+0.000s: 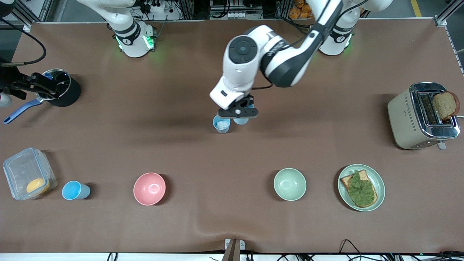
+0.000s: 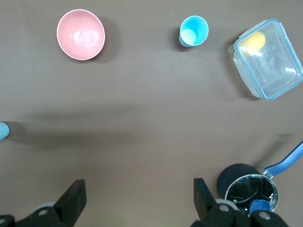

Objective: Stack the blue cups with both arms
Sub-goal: 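Carry the held cup with the left gripper above the center cup, then lower the held cup into the center cup and open the left gripper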

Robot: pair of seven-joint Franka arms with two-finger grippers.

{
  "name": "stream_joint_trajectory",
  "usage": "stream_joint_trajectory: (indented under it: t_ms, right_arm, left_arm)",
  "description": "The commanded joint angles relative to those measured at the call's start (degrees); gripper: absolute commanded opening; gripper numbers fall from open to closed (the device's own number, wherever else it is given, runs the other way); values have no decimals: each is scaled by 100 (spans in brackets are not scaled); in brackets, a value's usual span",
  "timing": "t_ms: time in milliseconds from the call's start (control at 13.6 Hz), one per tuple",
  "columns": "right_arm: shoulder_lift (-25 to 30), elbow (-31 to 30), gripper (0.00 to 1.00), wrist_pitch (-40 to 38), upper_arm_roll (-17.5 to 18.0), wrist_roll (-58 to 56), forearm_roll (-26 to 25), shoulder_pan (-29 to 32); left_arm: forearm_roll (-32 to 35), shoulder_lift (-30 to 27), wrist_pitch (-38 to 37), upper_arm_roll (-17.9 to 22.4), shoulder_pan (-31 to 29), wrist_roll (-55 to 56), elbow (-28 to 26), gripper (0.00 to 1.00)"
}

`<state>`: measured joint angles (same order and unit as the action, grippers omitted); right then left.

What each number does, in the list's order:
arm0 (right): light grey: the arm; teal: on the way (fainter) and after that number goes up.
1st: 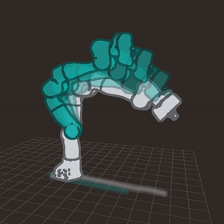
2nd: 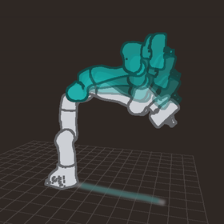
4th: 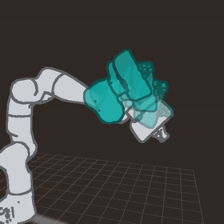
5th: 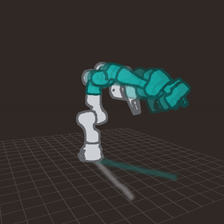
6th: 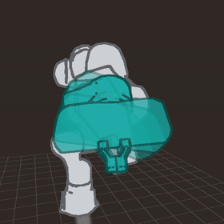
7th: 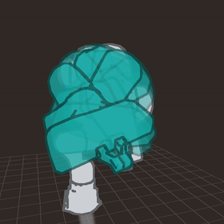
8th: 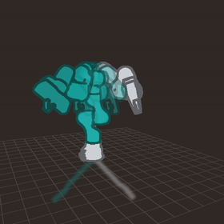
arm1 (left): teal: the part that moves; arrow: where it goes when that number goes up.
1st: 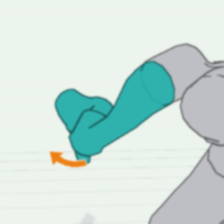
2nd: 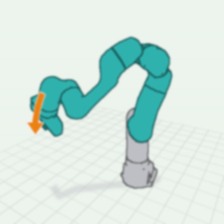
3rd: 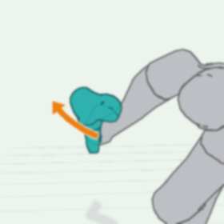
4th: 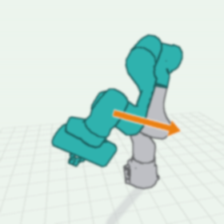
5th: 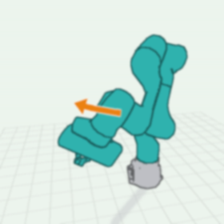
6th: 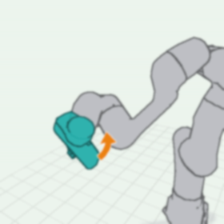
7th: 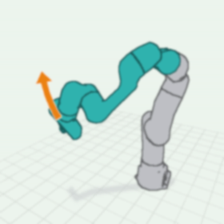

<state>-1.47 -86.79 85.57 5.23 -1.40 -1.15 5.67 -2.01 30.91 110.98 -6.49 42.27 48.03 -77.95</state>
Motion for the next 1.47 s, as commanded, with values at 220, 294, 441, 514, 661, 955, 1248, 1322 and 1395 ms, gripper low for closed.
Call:
stream_joint_trajectory:
  t_ms: [220, 294, 441, 514, 661, 955, 1248, 1322, 1395]
  right_arm:
    - [-73, 163, 100, -102, 4, 0, 194, -30]
    - [-73, 154, 100, -102, 4, -9, 194, -22]
    - [-73, 145, 100, -102, 4, -18, 194, -22]
    - [-73, 145, 100, -102, 4, -18, 194, -22]
    - [-81, 145, 100, -93, 4, -18, 194, -39]
    - [-73, 154, 100, -93, 4, 8, 291, -48]
    - [-73, 137, 100, -102, 4, 0, 291, -22]
    - [-73, 136, 100, -102, 4, -9, 291, -22]
    - [-81, 136, 100, -102, 4, -9, 299, -22]
  left_arm:
    - [-80, 485, 82, 340, 579, 84, 447, 0]
    - [-80, 582, 143, 446, 693, 75, 447, 0]
    - [-80, 714, 363, 464, 729, 84, 439, 0]
    - [-80, 732, 363, 464, 721, 84, 438, 0]
    - [-80, 741, 416, 473, 747, 75, 456, 0]
    - [-80, 925, 872, 482, 765, 171, 491, 0]
    - [-80, 996, 917, 473, 791, 180, 491, 0]
    - [-80, 996, 908, 473, 800, 189, 474, 0]
    - [-80, 1005, 917, 473, 817, 215, 474, 0]
